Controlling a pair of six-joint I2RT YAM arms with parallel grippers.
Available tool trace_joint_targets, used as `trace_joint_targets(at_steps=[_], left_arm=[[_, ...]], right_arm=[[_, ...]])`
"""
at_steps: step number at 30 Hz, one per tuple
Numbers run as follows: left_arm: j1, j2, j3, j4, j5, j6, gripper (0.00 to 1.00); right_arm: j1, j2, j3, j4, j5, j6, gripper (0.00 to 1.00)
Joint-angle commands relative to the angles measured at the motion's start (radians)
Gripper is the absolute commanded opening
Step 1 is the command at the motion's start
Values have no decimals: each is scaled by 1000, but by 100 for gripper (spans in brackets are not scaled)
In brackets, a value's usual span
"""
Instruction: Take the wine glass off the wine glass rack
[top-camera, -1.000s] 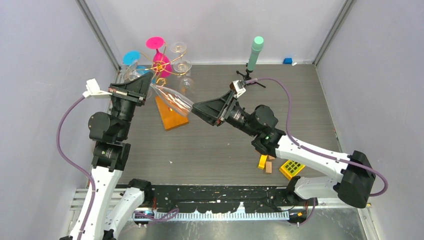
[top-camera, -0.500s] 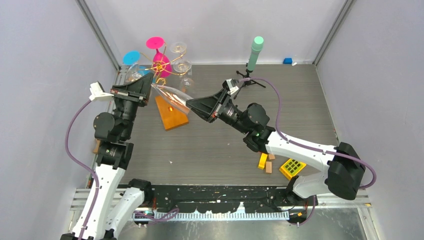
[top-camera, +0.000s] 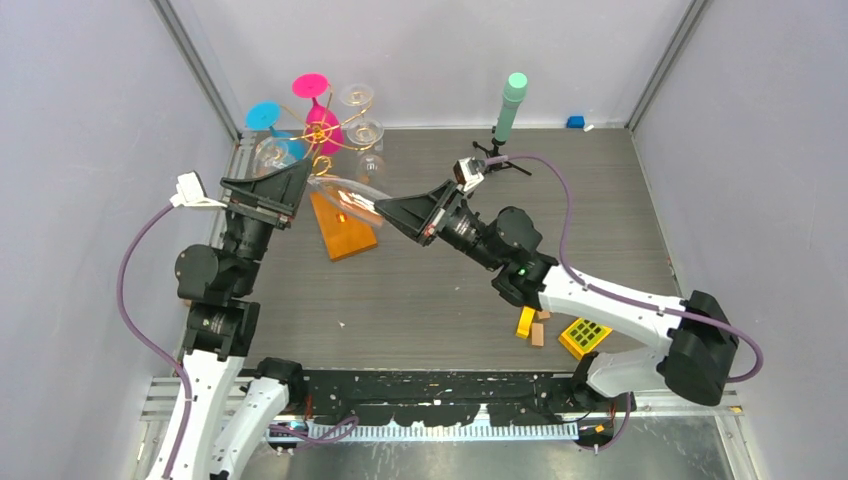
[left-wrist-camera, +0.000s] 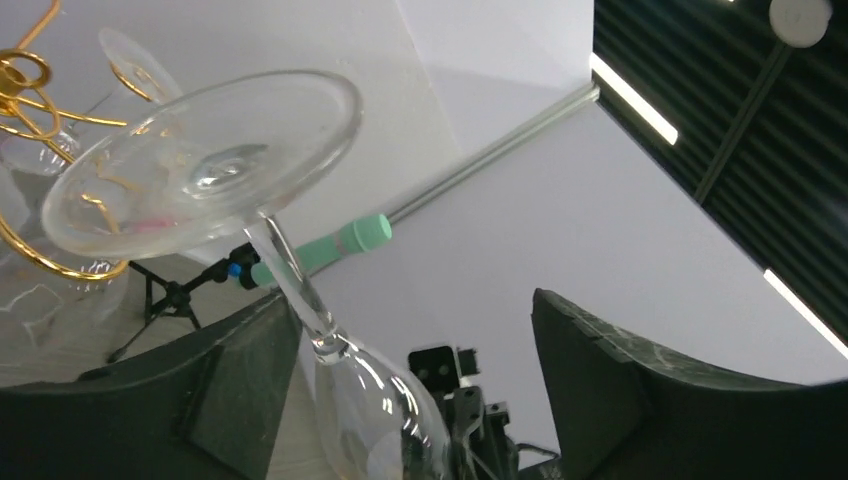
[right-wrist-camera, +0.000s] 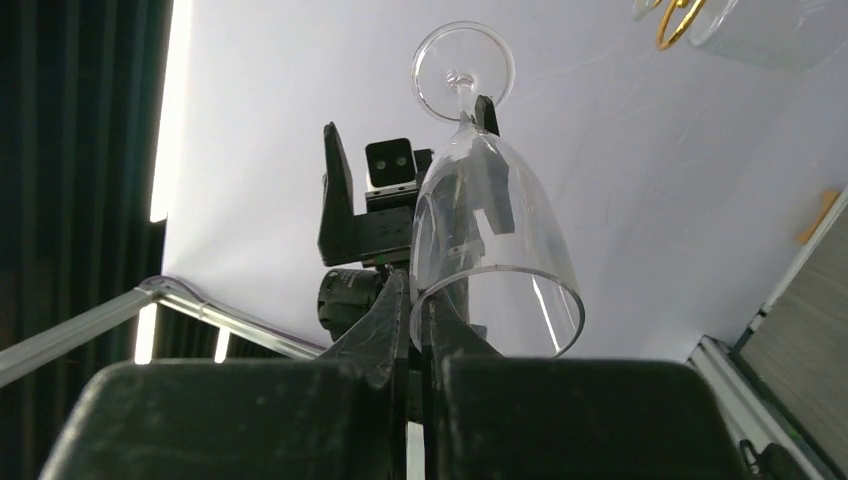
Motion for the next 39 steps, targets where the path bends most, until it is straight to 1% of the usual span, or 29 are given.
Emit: trace_joint_targets(at_steps=[1,4,5,6,7,8,9,10,11,12,13,14,15,16,18,21,26,28,30,34,39], left_arm=[[-4,14,100,-53,201,143,89],[-4,25,128,-92,322,221,95],[-4,23,131,-103,361,252,96],[-4,20,134,-121,399,286,97],[-5,16,140,-150,412,328,98],[-4,10,150,-195,424,370,99],[-4,4,160,-245,428,420,99],[-5,-3,172,-294,424,470,99],[-5,-12,181,-340,413,516,99],[-4,-22,190,-385,394,562,100],[-4,-34,190,-417,380,601,100],[-4,-48,191,-454,360,642,100],[-4,-60,189,-488,339,682,100],[-4,-76,187,-536,307,725,100],[-5,-90,187,-613,234,775,100],[-5,-97,190,-689,153,826,100],[-4,-106,194,-722,83,902,100],[-4,-113,197,-731,51,923,100],[-4,-118,194,-741,36,937,100],[-5,-137,172,-750,21,944,100],[-4,-155,146,-755,11,947,100]], right_arm=[[-3,-109,65,-58,114,-188,0],[-3,-185,86,-167,164,-306,0],[-3,-202,91,-231,176,-330,0],[-3,-237,110,-275,207,-386,0],[-3,-254,121,-373,226,-418,0],[-3,-291,143,-424,276,-478,0],[-3,-310,157,-541,306,-509,0],[-3,-343,190,-603,378,-571,0],[-3,-367,209,-740,414,-598,0],[-3,-376,253,-809,493,-653,0],[-3,-386,276,-952,532,-674,0],[-3,-386,331,-1028,594,-715,0],[-3,-374,364,-1179,618,-733,0],[-3,-363,424,-1250,652,-768,0],[-4,-318,514,-1495,678,-802,0],[-3,-226,613,-1693,671,-841,0],[-3,-74,719,-1888,596,-930,0],[-4,39,784,-1980,576,-965,0],[-9,107,831,-2005,547,-997,0],[-34,218,888,-2014,437,-1063,0],[-106,330,958,-2015,305,-1108,0]])
